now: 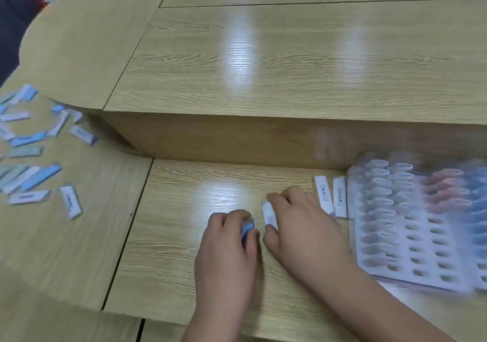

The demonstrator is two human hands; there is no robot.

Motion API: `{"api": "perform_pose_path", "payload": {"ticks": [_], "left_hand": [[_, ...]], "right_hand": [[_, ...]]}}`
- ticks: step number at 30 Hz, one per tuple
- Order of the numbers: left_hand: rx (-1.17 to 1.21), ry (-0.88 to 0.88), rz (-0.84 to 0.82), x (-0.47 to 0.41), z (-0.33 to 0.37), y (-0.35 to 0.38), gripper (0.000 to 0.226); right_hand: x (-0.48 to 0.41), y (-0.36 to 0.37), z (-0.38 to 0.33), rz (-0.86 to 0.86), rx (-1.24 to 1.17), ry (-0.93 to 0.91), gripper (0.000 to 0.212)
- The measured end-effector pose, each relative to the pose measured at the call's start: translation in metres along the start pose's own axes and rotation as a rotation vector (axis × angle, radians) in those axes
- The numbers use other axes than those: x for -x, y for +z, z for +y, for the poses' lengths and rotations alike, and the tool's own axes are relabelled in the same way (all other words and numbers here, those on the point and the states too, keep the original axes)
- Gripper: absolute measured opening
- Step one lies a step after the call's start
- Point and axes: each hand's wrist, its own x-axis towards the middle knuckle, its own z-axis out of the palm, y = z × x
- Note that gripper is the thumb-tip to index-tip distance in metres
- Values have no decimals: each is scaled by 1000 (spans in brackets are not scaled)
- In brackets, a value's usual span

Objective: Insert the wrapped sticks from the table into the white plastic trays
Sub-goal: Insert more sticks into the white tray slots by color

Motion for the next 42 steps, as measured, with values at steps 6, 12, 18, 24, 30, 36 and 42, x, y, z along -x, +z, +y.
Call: {"api": "perform_pose_path", "payload": {"ticks": [6, 12, 18, 24, 30, 36, 42], "left_hand": [[413, -171, 32, -17, -6, -9, 22], [661, -154, 84, -19, 14, -24, 28], [760, 53, 1, -8, 79, -24, 27], [797, 227, -55, 1, 130, 2, 22], [746, 326, -34, 2, 149, 21, 23], [727, 336, 1, -1, 149, 22, 24], [726, 323, -2, 2, 148, 24, 23]], "right_hand": [[-13, -2, 0, 7, -274, 40, 17], [7, -26, 17, 150, -740, 120, 15], [61, -90, 75, 385, -956, 88, 26], [91, -108, 151, 548, -856, 181, 21], [82, -82, 160, 495, -575, 66, 22], [70, -62, 158, 411, -556, 12, 10], [77, -58, 169, 387, -323, -104, 18]]}}
